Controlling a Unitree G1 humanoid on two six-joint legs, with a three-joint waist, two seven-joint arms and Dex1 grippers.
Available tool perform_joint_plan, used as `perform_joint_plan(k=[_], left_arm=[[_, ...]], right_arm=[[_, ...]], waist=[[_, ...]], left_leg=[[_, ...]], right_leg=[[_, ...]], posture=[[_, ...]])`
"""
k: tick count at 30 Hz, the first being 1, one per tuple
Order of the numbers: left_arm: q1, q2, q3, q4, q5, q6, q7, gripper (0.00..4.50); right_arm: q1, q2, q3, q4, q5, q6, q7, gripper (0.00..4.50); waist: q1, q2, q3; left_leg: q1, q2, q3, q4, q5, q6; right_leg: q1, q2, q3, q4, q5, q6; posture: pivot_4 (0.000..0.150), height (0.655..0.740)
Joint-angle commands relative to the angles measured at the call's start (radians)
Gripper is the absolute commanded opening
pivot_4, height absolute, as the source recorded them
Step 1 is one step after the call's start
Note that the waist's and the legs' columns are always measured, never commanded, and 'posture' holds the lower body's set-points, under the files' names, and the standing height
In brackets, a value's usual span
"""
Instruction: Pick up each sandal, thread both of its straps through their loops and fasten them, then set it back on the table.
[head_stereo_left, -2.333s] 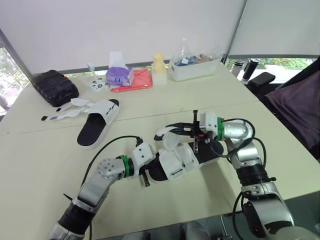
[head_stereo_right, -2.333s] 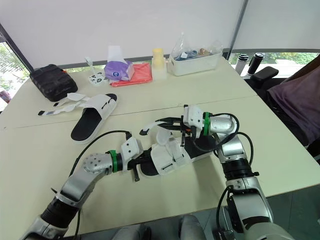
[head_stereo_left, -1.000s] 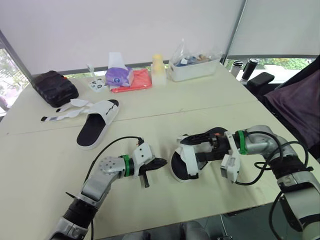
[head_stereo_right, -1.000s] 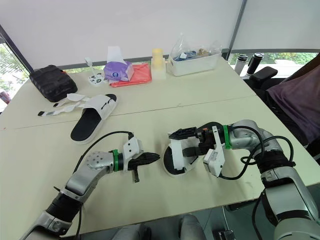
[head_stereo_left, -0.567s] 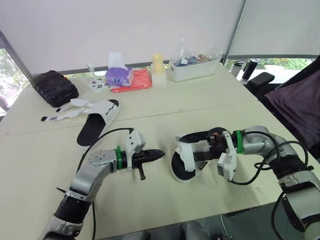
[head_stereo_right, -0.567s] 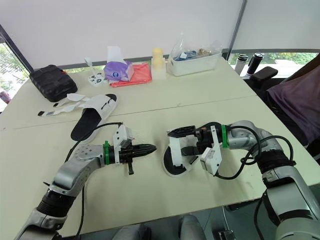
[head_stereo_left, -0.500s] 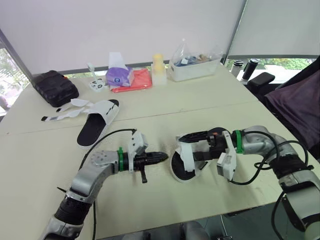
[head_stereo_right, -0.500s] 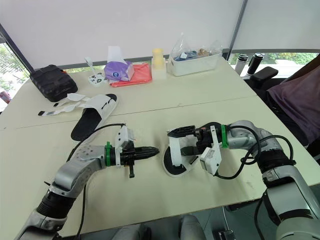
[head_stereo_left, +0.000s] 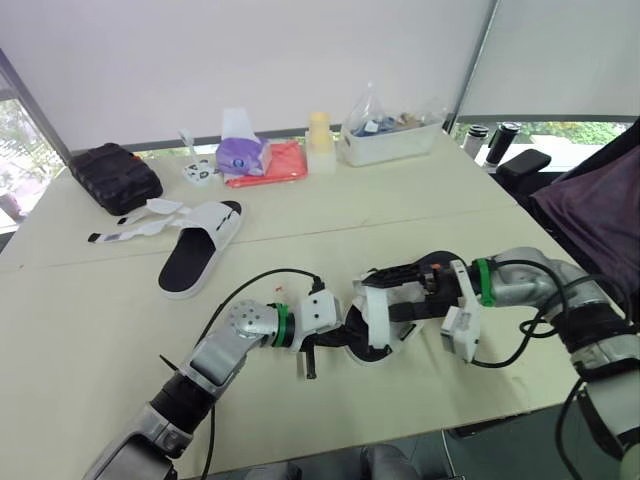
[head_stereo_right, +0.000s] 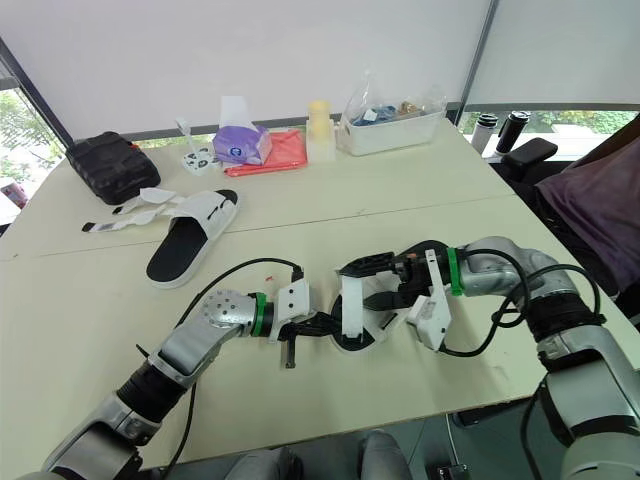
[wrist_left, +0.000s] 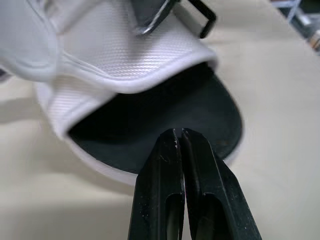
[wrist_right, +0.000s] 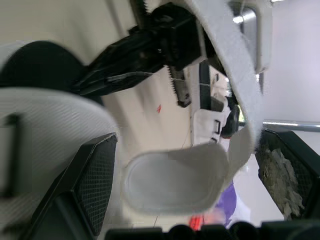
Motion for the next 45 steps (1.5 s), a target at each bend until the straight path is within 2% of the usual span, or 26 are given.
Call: perform_joint_plan(k=[1,9,16,24,27,31,35,40,45], left_arm=[[0.013,0.010,-0.012,0.060,0.057,0.005,0.015,0.12],[0.014,0.006,-0.010,0.067,0.061,-0.009,0.021,0.12],[0.015,0.006,-0.009,0.068,0.062,-0.014,0.022,0.12],[0.018,0.006,-0.008,0.067,0.064,-0.025,0.021,0.12],[0.019,0.006,-0.006,0.067,0.065,-0.030,0.023,0.12],[0.013,0.002,0.004,0.087,0.076,-0.063,0.042,0.12],[-0.020,-0.007,0.011,0.156,0.125,-0.129,0.093,0.12],[-0.050,-0.032,0.034,0.230,0.157,-0.183,0.167,0.12],[-0.055,-0.041,0.040,0.254,0.164,-0.206,0.194,0.12]], right_arm=[[-0.038,-0.038,-0.033,0.022,-0.028,-0.021,-0.031,4.42],[-0.031,-0.066,-0.095,0.025,-0.070,-0.042,-0.118,4.42],[0.057,-0.078,-0.109,-0.037,0.060,0.058,-0.174,4.42],[0.147,-0.136,-0.114,-0.068,0.089,0.101,-0.162,4.42],[0.168,-0.166,-0.096,-0.075,0.160,0.178,-0.124,4.42],[0.241,-0.199,-0.095,-0.177,0.566,0.558,0.098,4.42],[0.354,-0.285,-0.159,-0.449,0.998,1.187,0.316,4.42],[0.448,-0.405,-0.266,-0.692,1.365,1.763,0.403,4.42],[0.467,-0.472,-0.341,-0.737,1.547,2.171,0.442,4.42]], waist=[[0.000,0.000,0.000],[0.000,0.000,0.000],[0.002,0.000,0.000],[0.001,0.000,0.000],[0.001,0.000,0.000],[0.002,0.000,0.000],[0.006,0.000,0.000],[0.021,0.002,-0.001],[0.028,0.002,-0.001]], left_leg=[[0.000,0.000,0.000,0.000,0.000,0.000],[0.000,0.000,0.001,0.000,0.000,0.000],[0.000,0.001,0.000,0.000,0.000,0.000],[0.000,0.001,0.001,0.000,0.000,0.000],[0.000,0.001,0.001,0.000,0.000,0.000],[0.000,0.002,0.001,0.000,-0.001,0.002],[0.000,0.002,0.000,0.000,-0.002,0.004],[-0.001,0.002,-0.001,0.001,-0.003,0.005],[-0.002,0.003,-0.001,0.001,-0.003,0.005]], right_leg=[[0.000,0.000,0.000,0.000,0.000,0.000],[0.000,0.000,0.000,0.000,0.000,0.000],[0.000,0.000,0.000,0.000,0.000,0.000],[0.000,0.000,0.001,0.000,0.000,0.000],[0.000,0.000,0.001,0.000,0.000,0.000],[0.001,0.000,0.001,0.000,0.000,0.000],[0.002,-0.001,0.001,-0.001,0.000,0.000],[0.002,-0.001,0.000,-0.003,0.000,0.000],[0.002,-0.002,-0.002,-0.004,0.000,0.000]], posture=[[0.150,0.7400],[0.150,0.7400],[0.150,0.7400],[0.150,0.7400],[0.150,0.7400],[0.150,0.7400],[0.150,0.7400],[0.150,0.7400],[0.150,0.7400]])
